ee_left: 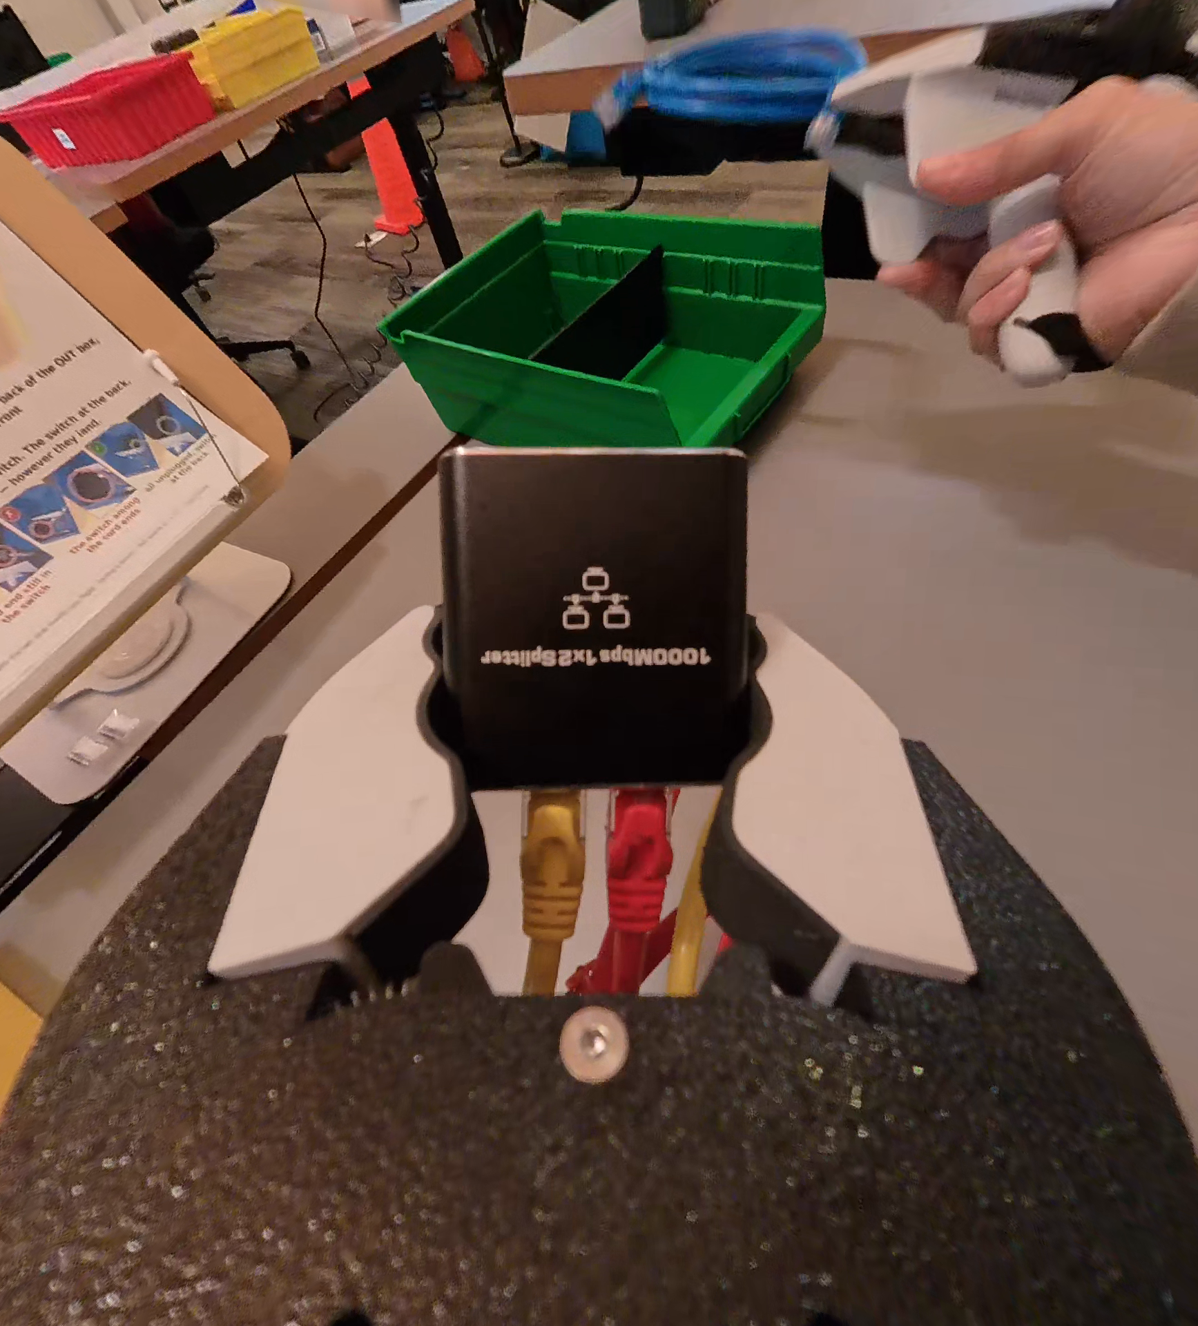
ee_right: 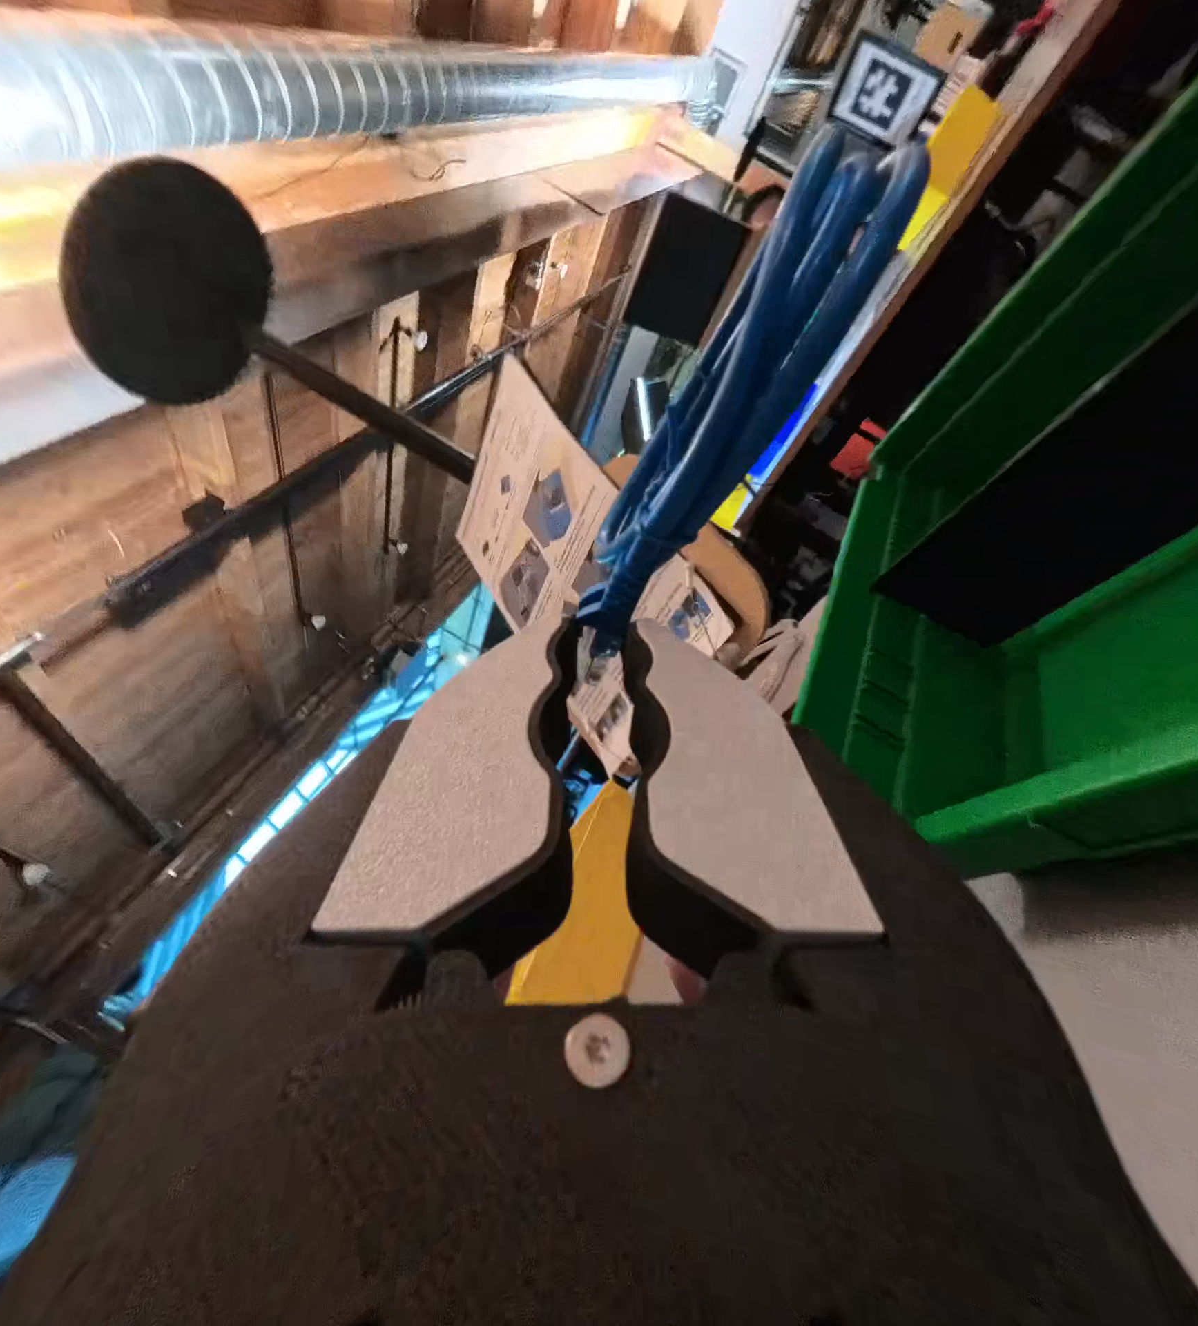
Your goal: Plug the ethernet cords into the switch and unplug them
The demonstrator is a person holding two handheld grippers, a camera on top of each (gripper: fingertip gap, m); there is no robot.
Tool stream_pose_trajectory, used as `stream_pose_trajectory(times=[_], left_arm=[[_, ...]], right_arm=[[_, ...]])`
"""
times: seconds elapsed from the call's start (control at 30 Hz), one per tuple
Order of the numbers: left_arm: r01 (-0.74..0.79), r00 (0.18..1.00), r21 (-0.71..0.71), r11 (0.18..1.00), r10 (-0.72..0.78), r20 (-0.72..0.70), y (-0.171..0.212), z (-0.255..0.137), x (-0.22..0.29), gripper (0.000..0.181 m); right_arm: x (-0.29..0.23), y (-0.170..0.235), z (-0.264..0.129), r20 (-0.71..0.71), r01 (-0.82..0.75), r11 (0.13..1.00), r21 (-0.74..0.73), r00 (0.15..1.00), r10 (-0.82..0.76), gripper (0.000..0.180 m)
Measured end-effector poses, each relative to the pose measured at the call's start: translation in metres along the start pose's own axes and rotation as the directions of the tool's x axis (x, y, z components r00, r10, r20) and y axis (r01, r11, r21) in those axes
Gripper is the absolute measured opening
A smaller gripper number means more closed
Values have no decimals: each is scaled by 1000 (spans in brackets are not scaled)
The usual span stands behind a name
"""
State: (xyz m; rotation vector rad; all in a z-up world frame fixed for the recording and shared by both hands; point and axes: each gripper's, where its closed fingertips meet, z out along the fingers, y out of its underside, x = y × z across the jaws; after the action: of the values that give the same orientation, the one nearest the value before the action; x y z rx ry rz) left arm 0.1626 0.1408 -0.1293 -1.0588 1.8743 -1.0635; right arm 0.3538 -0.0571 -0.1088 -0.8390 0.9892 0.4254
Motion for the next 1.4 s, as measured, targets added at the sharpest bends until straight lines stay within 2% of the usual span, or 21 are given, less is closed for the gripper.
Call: stream_pose_trajectory(times=[0.2,0.3,0.4,0.57,0.63,0.67,0.7,0.77,0.87,0.97,1.07,1.13,1.17,1.2,1.27,1.33,1.4], left_arm=[[-7,1000,-7,1000,7,-4,-5,2,-9,75],[4,1000,-12,1000,-5,-12,-2,3,-11,75],[26,999,-19,999,-26,-30,2,5,-12,75],[27,999,-21,999,-28,-41,4,6,-13,75],[35,998,-14,999,-36,-54,3,7,-11,75],[34,998,-15,999,-34,-55,3,7,-11,75],[29,998,-15,999,-30,-53,3,6,-11,75],[24,998,-11,1000,-25,-54,2,6,-10,75],[31,998,-12,999,-32,-55,1,7,-11,75],[32,998,-8,999,-33,-57,-1,5,-11,75],[60,997,4,998,-59,-48,-7,2,-15,75],[98,995,19,995,-97,-37,-13,-1,-19,75],[124,992,30,992,-123,-31,-17,-3,-20,75],[152,988,46,987,-150,-30,-22,-4,-21,75],[211,977,90,973,-208,-49,-36,-7,-19,75],[293,955,137,946,-283,-89,-52,-10,-16,75],[363,932,153,919,-353,-87,-61,-13,-17,75]], right_arm=[[52,14,21,-107,-176,983,-59,980,169,14],[62,23,31,-92,-250,966,-60,965,244,14],[68,20,34,-10,-441,897,13,897,441,14],[95,21,34,-65,-459,886,65,884,463,13],[105,22,34,-135,-347,937,38,927,349,8],[110,31,34,-196,-302,953,-23,936,292,21],[113,39,34,-239,-304,949,-81,931,278,45],[104,49,35,-239,-310,937,-163,934,267,63],[103,51,25,-324,-128,952,-279,946,33,79],[104,31,13,-436,67,935,-349,871,-225,105],[88,8,7,-451,241,880,-409,785,-424,109],[61,4,12,-386,329,842,-428,776,-499,113],[39,11,17,-306,371,827,-422,800,-516,112],[7,28,23,-174,420,809,-412,835,-522,105],[-53,83,27,117,507,748,-428,852,-511,91],[-82,142,19,279,581,650,-489,811,-514,103],[-106,187,8,391,646,585,-490,763,-515,106]])
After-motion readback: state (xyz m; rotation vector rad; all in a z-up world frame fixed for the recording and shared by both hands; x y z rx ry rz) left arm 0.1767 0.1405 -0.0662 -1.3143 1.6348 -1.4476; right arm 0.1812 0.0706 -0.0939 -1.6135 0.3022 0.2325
